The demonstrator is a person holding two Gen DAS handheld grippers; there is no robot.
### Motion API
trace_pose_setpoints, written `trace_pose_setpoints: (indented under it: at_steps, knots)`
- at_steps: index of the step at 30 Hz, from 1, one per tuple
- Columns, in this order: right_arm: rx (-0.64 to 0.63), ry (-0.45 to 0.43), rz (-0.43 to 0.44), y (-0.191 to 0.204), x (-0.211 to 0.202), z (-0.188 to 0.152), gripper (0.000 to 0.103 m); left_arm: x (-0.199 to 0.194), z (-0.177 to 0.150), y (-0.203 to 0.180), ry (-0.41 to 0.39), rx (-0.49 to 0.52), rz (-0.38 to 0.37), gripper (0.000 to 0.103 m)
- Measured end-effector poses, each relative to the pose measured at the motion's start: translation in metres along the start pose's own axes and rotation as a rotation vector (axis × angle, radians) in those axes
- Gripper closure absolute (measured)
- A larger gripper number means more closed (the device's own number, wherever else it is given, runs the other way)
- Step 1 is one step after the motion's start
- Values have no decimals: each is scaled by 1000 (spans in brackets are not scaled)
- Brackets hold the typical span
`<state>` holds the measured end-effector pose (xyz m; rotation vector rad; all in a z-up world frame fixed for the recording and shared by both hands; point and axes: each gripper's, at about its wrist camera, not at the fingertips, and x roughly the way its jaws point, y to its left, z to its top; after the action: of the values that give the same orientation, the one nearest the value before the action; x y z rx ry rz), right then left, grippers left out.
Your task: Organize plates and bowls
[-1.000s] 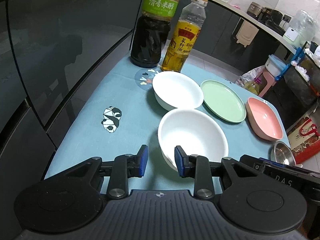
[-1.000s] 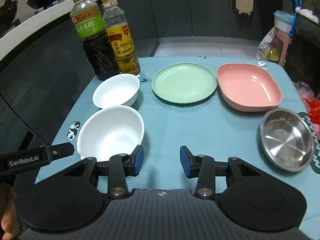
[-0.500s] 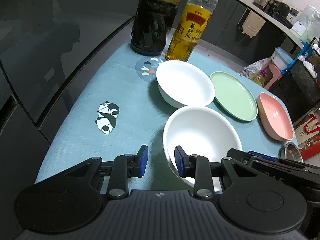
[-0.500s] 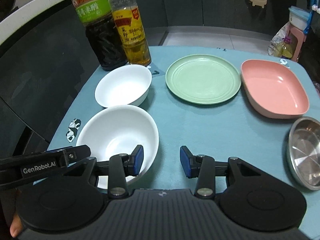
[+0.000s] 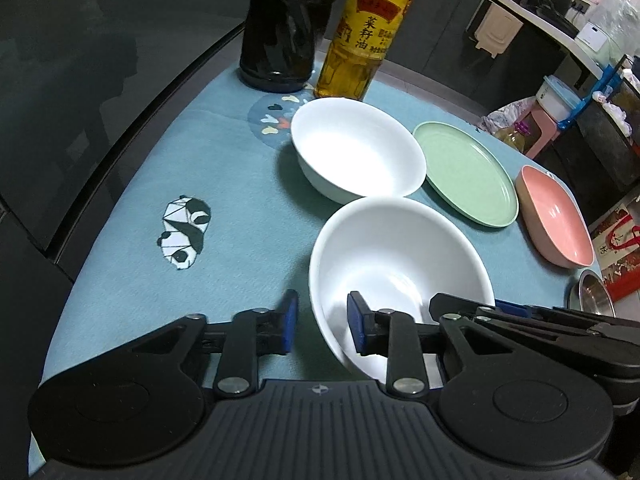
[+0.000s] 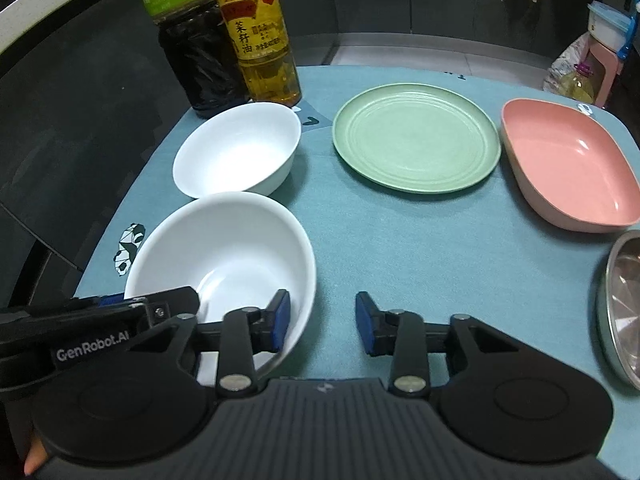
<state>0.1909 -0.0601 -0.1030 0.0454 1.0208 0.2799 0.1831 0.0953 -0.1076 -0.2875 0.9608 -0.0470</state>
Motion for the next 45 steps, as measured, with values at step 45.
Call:
trace_pose_setpoints:
  at_steps: [45]
  knots:
    - [-27,-214,21,7,-118,-64,92,-114,-65,-47,-166,144,-61,92]
